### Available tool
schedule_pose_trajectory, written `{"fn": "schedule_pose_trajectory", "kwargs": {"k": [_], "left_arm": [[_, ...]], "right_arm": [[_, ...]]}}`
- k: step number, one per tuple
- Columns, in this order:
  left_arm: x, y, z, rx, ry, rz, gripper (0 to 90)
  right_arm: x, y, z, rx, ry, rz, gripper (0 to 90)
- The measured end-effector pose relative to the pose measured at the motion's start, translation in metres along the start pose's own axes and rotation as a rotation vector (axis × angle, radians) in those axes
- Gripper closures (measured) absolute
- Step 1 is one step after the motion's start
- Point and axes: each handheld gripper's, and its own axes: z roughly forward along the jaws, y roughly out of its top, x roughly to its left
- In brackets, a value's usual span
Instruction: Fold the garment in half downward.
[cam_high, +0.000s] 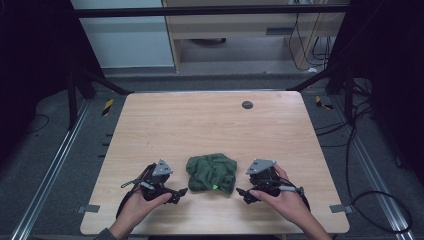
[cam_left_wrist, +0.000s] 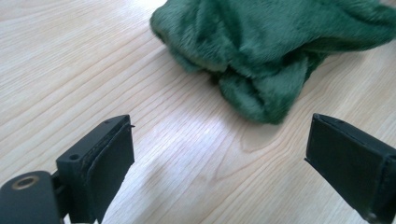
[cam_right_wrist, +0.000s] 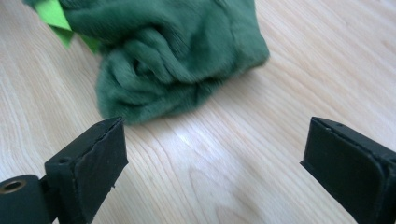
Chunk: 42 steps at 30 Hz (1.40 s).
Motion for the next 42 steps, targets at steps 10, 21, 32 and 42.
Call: {"fn": "schedule_pose_trajectory", "kwargs": {"k": [10,21,32,42], "left_arm": [[0.022,-0.021,-0.01,0.019,0.031,-0.047,5.6],[0.041,-0.033,-0.019,0.029,0.064,-0.063,5.3],[0.059,-0.041,-0.023,0.039,0.098,-0.072,5.3],[0.077,-0.038,-0.027,0.056,0.138,-0.068,5.2]], "right_arm": [[-0.018,-0.015,-0.011,0.019,-0.027,0.071,5.7],[-0.034,-0.029,-0.017,0.041,-0.068,0.091,5.7],[-0.053,-0.044,-0.021,0.066,-0.098,0.131,6.0],[-0.071,-0.049,-0.018,0.079,-0.121,0.166,6.2]]}}
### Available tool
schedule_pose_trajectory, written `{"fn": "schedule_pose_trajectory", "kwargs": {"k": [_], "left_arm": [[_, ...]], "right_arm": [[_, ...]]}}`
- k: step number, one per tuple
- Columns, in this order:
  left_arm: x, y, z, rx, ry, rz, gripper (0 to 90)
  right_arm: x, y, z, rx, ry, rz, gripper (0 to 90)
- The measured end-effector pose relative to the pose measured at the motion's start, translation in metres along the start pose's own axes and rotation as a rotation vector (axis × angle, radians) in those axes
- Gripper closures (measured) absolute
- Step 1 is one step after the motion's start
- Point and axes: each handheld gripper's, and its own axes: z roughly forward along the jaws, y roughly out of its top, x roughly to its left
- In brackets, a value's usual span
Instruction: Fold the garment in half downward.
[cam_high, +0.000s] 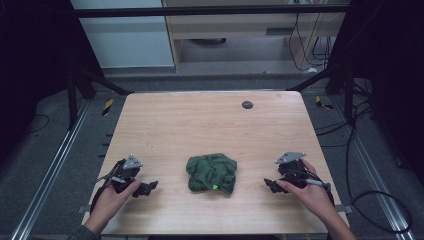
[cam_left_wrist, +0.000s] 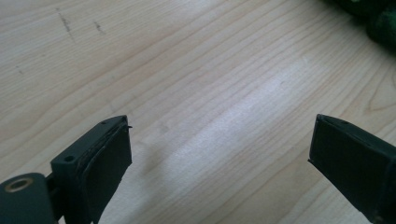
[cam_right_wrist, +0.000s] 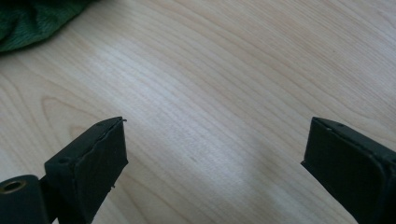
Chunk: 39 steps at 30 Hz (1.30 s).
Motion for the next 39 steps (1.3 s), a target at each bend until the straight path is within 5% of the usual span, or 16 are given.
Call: {"fn": "schedule_pose_trajectory", "kwargs": {"k": [22,39], "left_arm": [[0.029,0.014,0.028,-0.026,0.052,-0.053,5.4],[0.028,0.01,0.049,-0.072,0.068,-0.076,2.6]], "right_arm": [[-0.04,0.006,0.027,-0.029,-0.072,0.126,6.6],[-0.048,0.002,0.043,-0.091,-0.122,0.229,5.6]]}}
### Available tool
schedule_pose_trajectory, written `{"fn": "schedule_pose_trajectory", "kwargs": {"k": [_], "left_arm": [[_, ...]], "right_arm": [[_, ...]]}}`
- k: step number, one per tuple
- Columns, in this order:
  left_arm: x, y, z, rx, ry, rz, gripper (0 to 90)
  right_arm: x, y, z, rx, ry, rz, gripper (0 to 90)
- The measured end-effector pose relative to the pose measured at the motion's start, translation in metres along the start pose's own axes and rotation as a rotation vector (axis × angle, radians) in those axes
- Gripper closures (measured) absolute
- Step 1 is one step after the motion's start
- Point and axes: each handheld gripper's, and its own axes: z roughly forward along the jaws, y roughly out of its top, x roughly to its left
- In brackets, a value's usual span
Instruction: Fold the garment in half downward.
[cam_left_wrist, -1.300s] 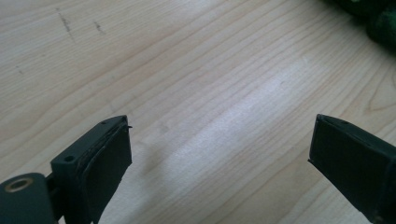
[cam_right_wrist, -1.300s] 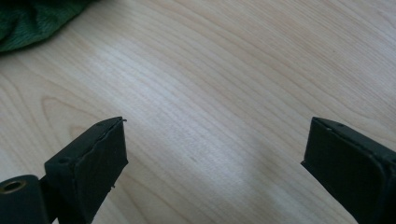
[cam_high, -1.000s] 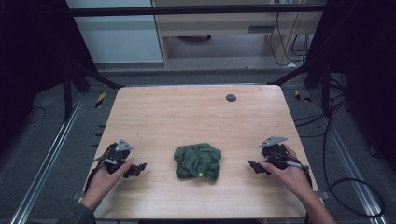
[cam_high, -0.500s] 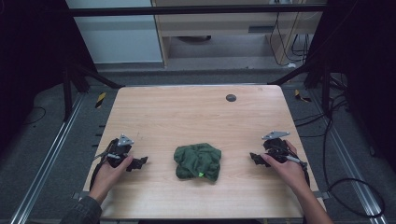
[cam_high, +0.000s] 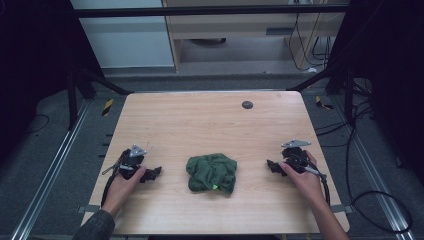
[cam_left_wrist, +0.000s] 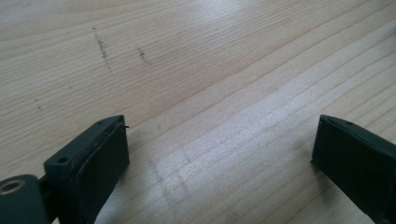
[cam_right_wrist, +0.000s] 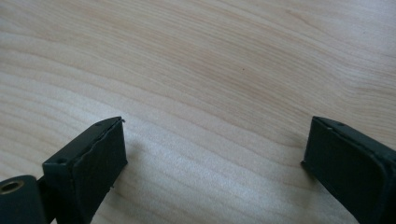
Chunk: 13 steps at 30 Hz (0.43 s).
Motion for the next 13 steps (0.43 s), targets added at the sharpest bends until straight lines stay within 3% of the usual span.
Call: {"fn": "schedule_pose_trajectory", "kwargs": {"k": [4,9,13], "left_arm": [[-0.0025,-0.002,0.0023,-0.028,0.013,-0.015,0.7],[-0.0031,-0.0017,0.0027,-0.025,0.02,-0.021,0.0],[-0.0029,-0.0017,0.0028,-0.024,0.019,-0.025,0.0]], "right_arm": [[0.0026,-0.0005,0.0032,-0.016,-0.012,0.017,1.7],[0.0045,0.0005,0.0045,-0.012,-0.02,0.025,0.4],[0.0078,0.0021,0.0064,-0.013,-0.053,0.054,0.2]]}}
